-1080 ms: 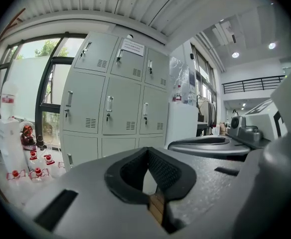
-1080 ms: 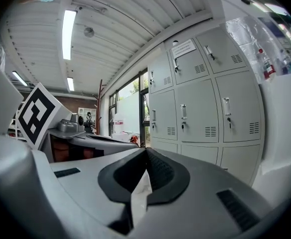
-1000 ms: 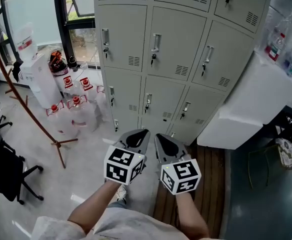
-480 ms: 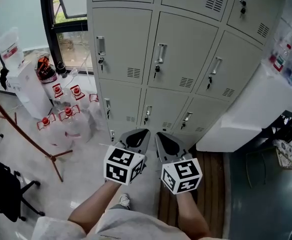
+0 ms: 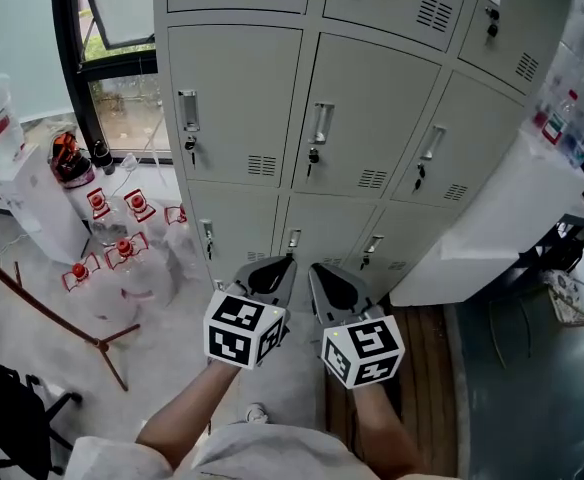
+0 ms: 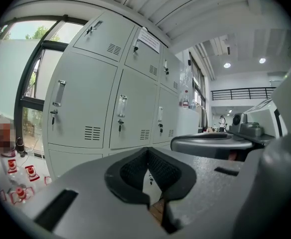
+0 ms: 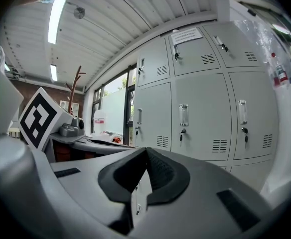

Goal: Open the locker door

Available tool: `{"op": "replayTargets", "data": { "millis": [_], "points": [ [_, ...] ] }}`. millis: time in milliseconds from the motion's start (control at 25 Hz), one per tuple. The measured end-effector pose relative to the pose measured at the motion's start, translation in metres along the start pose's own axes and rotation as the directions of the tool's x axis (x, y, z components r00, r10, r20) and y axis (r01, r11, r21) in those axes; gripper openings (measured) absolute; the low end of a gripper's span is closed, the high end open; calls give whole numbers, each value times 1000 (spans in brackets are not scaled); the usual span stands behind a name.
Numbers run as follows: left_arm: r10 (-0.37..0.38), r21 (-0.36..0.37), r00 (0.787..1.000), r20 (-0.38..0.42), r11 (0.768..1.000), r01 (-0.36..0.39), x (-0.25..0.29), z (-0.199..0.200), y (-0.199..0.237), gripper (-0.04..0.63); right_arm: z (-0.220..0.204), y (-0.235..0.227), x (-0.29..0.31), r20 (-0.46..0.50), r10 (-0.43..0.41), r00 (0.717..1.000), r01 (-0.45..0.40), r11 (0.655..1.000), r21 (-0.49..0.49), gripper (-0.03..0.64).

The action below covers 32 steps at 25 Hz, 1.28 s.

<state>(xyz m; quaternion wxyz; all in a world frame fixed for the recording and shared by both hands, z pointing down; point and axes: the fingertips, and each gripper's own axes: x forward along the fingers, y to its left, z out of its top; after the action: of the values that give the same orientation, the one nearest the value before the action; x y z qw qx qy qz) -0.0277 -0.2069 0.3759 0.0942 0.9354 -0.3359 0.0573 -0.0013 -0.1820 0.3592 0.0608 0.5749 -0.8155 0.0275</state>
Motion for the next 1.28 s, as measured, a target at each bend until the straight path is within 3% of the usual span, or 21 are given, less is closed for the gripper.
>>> {"op": "replayTargets", "data": {
  "millis": [680, 1280],
  "points": [
    [-14, 8, 1000, -13, 1000, 14, 31, 2, 32, 6, 9, -27, 37, 41, -35, 999, 34, 999, 22, -2],
    [51, 61, 999, 12, 997, -52, 104, 40, 86, 6, 38, -84, 118, 114, 35, 993, -35, 999, -5, -2]
  ]
}}
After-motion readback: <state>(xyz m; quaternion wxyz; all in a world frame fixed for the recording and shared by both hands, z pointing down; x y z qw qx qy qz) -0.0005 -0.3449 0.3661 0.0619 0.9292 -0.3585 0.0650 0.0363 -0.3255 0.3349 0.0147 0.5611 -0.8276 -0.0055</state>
